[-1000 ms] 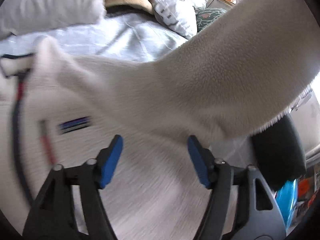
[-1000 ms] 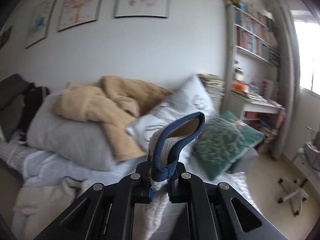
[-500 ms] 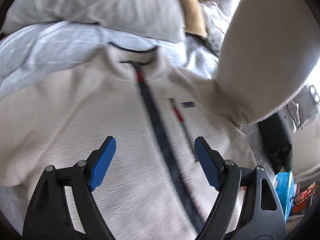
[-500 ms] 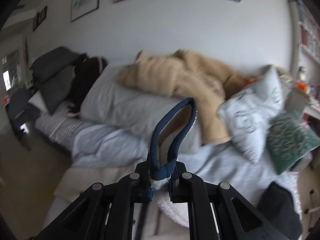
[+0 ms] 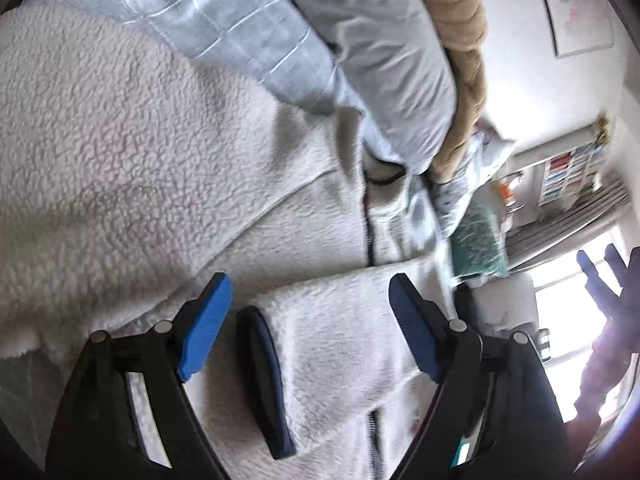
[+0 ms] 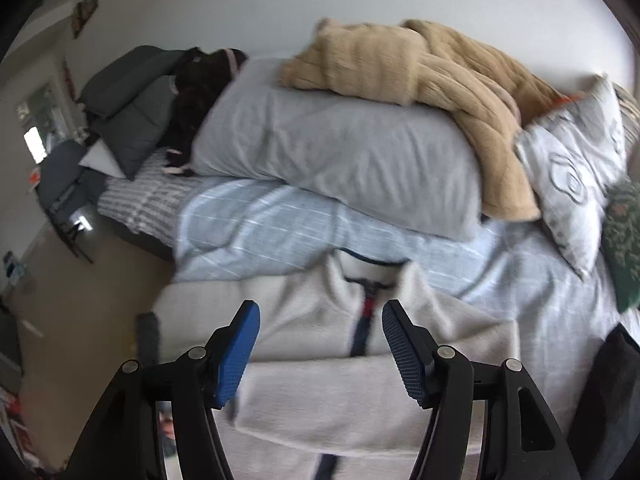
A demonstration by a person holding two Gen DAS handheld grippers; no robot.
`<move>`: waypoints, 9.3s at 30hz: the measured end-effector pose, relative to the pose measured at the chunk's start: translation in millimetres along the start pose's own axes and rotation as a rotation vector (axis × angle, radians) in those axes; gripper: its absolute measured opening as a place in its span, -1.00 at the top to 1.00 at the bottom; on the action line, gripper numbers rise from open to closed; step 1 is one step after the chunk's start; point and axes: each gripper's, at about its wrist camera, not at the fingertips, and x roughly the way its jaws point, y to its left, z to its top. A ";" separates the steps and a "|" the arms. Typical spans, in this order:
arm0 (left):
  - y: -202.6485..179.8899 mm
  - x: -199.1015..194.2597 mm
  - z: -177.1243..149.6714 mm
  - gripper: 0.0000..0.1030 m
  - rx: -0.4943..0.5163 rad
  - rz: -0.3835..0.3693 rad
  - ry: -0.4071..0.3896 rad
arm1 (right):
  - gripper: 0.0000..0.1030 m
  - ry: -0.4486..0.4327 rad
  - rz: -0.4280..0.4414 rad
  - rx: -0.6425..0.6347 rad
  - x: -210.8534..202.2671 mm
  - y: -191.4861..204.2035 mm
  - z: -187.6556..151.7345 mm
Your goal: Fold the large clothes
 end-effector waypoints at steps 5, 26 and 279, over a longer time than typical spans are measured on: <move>-24.4 42.7 -14.1 -0.27 0.140 0.254 0.086 | -0.41 0.044 -0.108 0.120 24.9 -92.5 -34.0; -62.0 53.4 22.0 0.80 0.322 0.518 -0.227 | 0.28 0.095 0.086 0.699 188.9 -298.0 -109.2; 6.8 -130.8 -158.5 -0.59 0.194 0.313 0.268 | -0.50 0.329 0.031 0.281 -62.0 -190.5 -326.0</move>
